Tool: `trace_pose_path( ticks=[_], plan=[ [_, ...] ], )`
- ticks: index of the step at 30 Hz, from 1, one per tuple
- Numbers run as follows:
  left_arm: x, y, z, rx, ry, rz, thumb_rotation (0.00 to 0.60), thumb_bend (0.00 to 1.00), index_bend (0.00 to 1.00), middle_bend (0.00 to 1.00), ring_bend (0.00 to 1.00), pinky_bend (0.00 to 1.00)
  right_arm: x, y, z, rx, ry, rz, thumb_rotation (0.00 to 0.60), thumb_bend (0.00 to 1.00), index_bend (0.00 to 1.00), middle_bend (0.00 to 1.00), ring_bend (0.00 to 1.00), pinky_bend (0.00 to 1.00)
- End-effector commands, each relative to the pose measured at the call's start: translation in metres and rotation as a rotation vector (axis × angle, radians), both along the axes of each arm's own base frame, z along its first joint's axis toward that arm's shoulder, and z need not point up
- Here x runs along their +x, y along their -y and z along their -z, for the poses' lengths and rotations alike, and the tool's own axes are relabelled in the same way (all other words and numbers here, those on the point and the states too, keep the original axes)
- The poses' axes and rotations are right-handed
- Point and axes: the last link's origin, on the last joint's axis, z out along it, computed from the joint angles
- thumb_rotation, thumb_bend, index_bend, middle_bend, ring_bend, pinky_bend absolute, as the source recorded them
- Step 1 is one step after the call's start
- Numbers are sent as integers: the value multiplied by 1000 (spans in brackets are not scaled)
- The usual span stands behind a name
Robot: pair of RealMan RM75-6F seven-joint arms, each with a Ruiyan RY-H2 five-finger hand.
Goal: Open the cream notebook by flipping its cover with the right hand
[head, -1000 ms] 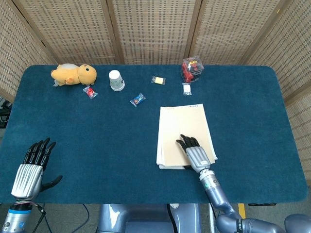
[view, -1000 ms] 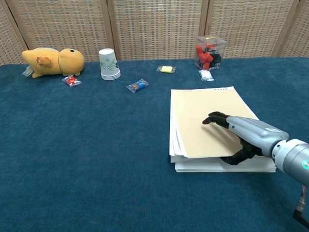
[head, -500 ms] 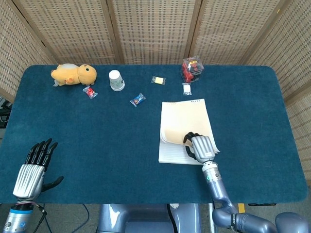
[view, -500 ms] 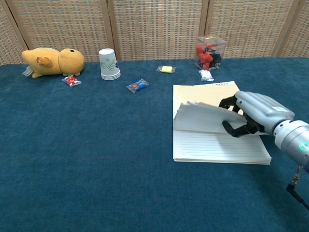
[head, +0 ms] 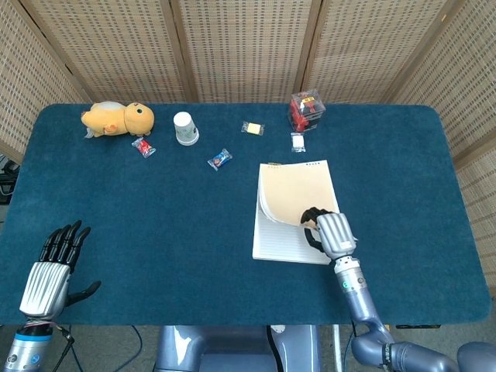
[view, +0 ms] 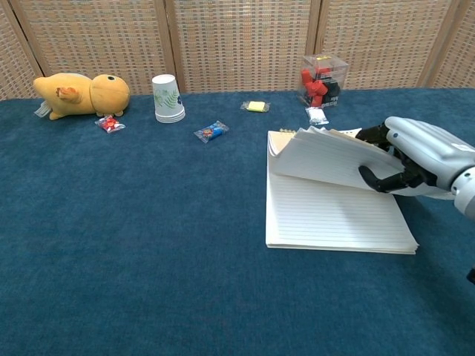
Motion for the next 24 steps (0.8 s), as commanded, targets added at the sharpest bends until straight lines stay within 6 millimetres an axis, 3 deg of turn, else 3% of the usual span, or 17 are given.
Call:
trace_pose_path(
  ticks=[1, 13, 24],
  plan=[
    [0, 0, 0, -1, -1, 0, 600, 140, 0, 0, 0, 51, -6, -12, -6, 31, 18, -17, 600, 752, 669, 568, 562, 684],
    [2, 2, 2, -3, -4, 9, 600, 141, 0, 0, 0, 52, -29, -68, -33, 100, 8, -46, 600, 756, 674, 574, 572, 687],
    [4, 4, -1, 4, 6, 20, 600, 140, 0, 0, 0, 52, -39, -122, -34, 99, -51, -18, 600, 764, 675, 574, 574, 690]
  ],
)
